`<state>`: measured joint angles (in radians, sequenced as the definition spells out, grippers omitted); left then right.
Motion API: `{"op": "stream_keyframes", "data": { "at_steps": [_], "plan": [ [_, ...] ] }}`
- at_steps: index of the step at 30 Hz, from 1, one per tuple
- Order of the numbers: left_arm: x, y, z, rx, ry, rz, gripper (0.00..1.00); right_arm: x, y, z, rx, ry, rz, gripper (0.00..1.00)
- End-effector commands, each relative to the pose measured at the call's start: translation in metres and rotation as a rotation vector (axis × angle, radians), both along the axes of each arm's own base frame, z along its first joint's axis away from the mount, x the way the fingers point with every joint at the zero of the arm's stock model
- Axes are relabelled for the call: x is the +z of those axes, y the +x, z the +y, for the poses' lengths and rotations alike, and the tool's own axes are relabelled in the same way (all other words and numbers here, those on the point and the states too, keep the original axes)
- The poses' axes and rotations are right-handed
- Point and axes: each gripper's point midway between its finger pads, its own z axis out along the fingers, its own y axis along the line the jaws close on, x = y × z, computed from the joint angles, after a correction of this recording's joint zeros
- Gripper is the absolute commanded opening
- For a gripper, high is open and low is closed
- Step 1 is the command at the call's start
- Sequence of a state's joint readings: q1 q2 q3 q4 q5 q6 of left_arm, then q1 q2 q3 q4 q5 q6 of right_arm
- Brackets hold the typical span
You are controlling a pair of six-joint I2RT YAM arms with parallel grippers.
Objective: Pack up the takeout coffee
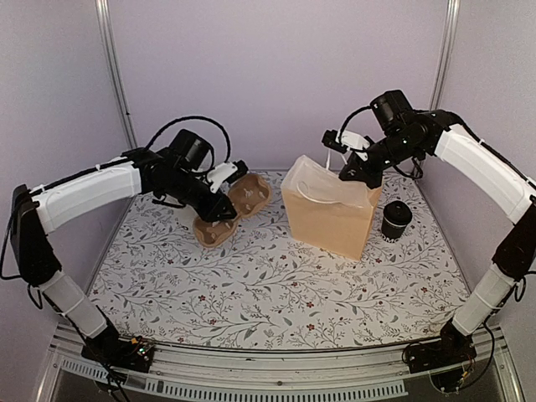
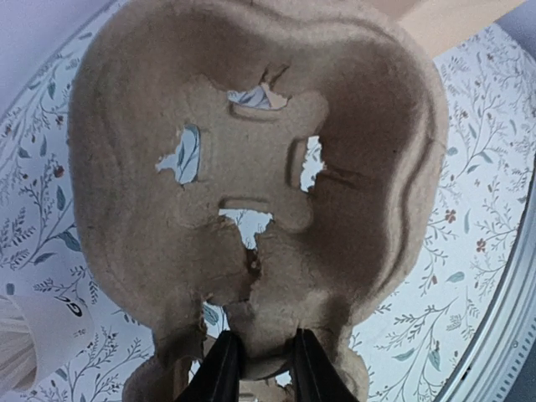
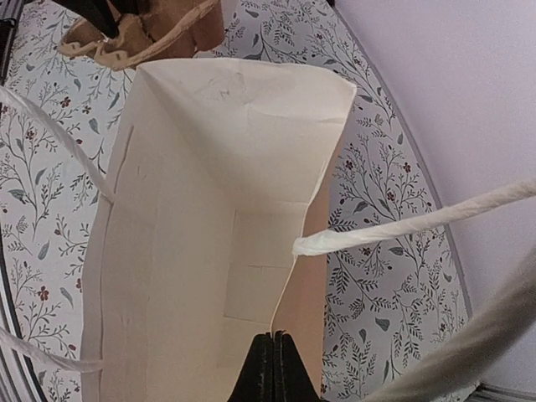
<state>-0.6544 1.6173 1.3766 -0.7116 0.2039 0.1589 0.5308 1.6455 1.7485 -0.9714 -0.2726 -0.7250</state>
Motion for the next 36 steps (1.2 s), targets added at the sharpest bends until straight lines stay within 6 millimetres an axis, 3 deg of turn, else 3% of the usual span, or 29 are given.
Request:
{"op": "stream_keyframes", "data": {
  "at_steps": [1,5,8,15,20,25,30,36],
  "plan": [
    [0.103,-0.003,-0.016,-0.019,-0.240,-0.182,0.24,0.016,-0.026,0.007,0.078,0.051,-0.008,0.00],
    [0.180,-0.024,-0.017,-0.077,-0.448,-0.326,0.27,0.030,-0.044,0.017,0.151,0.129,0.021,0.00],
    [0.217,-0.041,-0.016,-0.123,-0.557,-0.391,0.29,0.033,-0.052,0.022,0.181,0.164,0.054,0.00],
    [0.269,-0.086,-0.026,-0.256,-0.736,-0.449,0.32,0.034,-0.060,0.034,0.218,0.217,0.124,0.00],
    [0.284,-0.108,-0.045,-0.357,-0.810,-0.450,0.34,0.042,-0.071,0.042,0.274,0.266,0.175,0.00],
    [0.270,-0.098,-0.061,-0.364,-0.764,-0.431,0.32,0.036,-0.076,0.048,0.300,0.252,0.192,0.00],
    [0.210,-0.063,-0.050,-0.179,-0.555,-0.388,0.31,0.018,-0.061,0.043,0.230,0.196,0.169,0.00],
    [0.144,-0.057,-0.022,0.031,-0.427,-0.232,0.40,0.013,-0.057,0.039,0.209,0.166,0.153,0.00]
  ]
}}
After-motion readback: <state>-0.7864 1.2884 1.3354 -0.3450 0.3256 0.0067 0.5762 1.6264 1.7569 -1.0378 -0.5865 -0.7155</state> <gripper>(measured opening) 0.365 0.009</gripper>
